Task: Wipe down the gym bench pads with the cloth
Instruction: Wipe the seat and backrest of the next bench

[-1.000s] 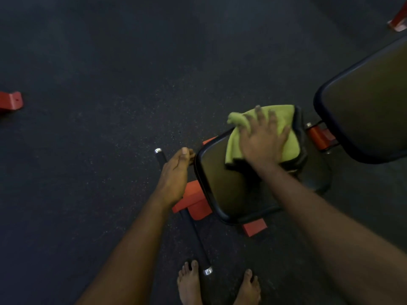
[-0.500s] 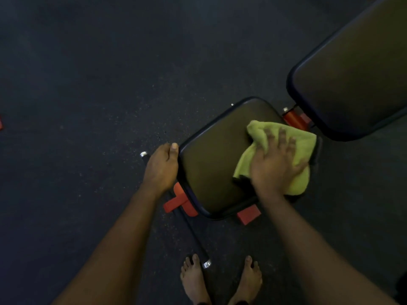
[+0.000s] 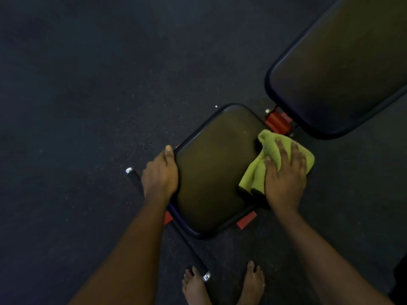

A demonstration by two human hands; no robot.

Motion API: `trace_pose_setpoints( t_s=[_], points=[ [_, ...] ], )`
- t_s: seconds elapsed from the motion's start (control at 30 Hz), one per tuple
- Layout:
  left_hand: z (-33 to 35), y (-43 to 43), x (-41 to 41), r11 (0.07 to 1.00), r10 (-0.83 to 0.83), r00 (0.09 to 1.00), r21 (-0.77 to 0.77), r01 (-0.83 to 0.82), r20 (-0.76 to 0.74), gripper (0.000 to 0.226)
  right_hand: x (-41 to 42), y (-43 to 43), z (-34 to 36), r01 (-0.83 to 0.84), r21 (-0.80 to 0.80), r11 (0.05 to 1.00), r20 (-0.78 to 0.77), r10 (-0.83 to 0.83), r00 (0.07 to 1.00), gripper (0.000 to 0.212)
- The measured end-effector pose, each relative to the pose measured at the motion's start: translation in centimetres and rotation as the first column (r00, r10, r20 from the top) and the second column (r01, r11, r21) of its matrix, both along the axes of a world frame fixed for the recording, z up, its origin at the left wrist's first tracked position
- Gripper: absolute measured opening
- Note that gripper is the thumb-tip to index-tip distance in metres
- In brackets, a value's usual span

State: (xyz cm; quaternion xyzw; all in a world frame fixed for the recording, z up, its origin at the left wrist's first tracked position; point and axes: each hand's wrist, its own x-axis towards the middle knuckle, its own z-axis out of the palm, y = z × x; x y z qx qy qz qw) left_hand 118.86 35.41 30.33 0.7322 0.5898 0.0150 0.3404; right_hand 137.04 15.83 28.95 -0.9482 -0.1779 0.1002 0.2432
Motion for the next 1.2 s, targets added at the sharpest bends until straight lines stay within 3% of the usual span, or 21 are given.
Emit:
trace_pose_setpoints(
  t_s=[0.13, 0.3, 0.37, 0.47, 0.53, 0.6, 0.7, 0.77, 0.87, 1.0, 1.07, 1.13, 1.2],
  points=[
    [-0.7, -0.5, -0.3, 0.998, 0.016, 1.000, 0.068, -0.017, 0.011, 0.062, 2.4, 2.8, 0.4, -0.095, -0.162, 0.982, 0.085, 0.109, 0.990, 0.063],
    [-0.6, -0.6, -0.1, 0.994, 0.070, 0.996, 0.078, -0.074, 0.047, 0.059, 7.8, 14.1, 0.9, -0.362, -0.124, 0.924, -0.082, 0.354, 0.932, 0.052],
    [-0.5, -0.8, -0.2, 0.995, 0.077, 0.996, 0.066, -0.079, 0.038, 0.057, 6.7, 13.6, 1.0, -0.497, -0.160, 0.853, -0.059, 0.494, 0.867, 0.053],
    [-0.4, -0.8, 0.0, 0.994, 0.086, 0.996, 0.069, -0.087, 0.017, 0.054, 3.9, 6.2, 1.6, -0.617, -0.218, 0.756, 0.044, 0.640, 0.767, 0.055],
    [-0.3, -0.8, 0.2, 0.994, 0.087, 0.996, 0.074, -0.086, -0.007, 0.052, 3.1, 0.9, 1.7, -0.583, -0.230, 0.779, 0.058, 0.609, 0.791, 0.057],
    [-0.2, -0.7, 0.2, 0.994, 0.089, 0.996, 0.071, -0.087, -0.017, 0.049, 4.5, 0.1, 1.2, -0.451, -0.183, 0.873, -0.018, 0.456, 0.890, 0.059],
    [-0.5, -0.7, 0.1, 0.994, 0.079, 0.997, 0.082, -0.078, -0.008, 0.052, 7.4, 6.5, 0.4, -0.297, -0.098, 0.950, -0.073, 0.291, 0.954, 0.065],
    [-0.4, -0.8, 0.2, 0.993, 0.088, 0.996, 0.076, -0.087, -0.016, 0.050, 8.1, 12.7, 0.3, -0.338, -0.074, 0.938, -0.094, 0.331, 0.939, 0.064],
    [-0.4, -1.0, 0.2, 0.992, 0.117, 0.993, 0.053, -0.118, 0.006, 0.047, 5.5, 16.7, 0.9, -0.562, -0.208, 0.800, -0.018, 0.571, 0.820, 0.052],
    [-0.2, -0.9, 0.1, 0.990, 0.136, 0.990, 0.037, -0.137, 0.039, 0.046, 1.2, 8.9, 1.9, -0.772, -0.228, 0.593, 0.082, 0.802, 0.592, 0.052],
    [-0.2, -0.8, 0.1, 0.990, 0.129, 0.991, 0.048, -0.131, 0.043, 0.047, 2.5, 5.0, 1.5, -0.737, -0.231, 0.636, 0.039, 0.763, 0.646, 0.057],
    [-0.3, -0.7, 0.0, 0.991, 0.114, 0.992, 0.058, -0.117, 0.051, 0.049, 5.2, 4.2, 0.7, -0.544, -0.214, 0.811, -0.015, 0.554, 0.832, 0.063],
    [-0.8, -0.6, -0.2, 0.991, 0.113, 0.991, 0.070, -0.118, 0.073, 0.050, 7.5, 4.9, 0.4, -0.313, -0.106, 0.944, -0.109, 0.302, 0.947, 0.068]
  ],
)
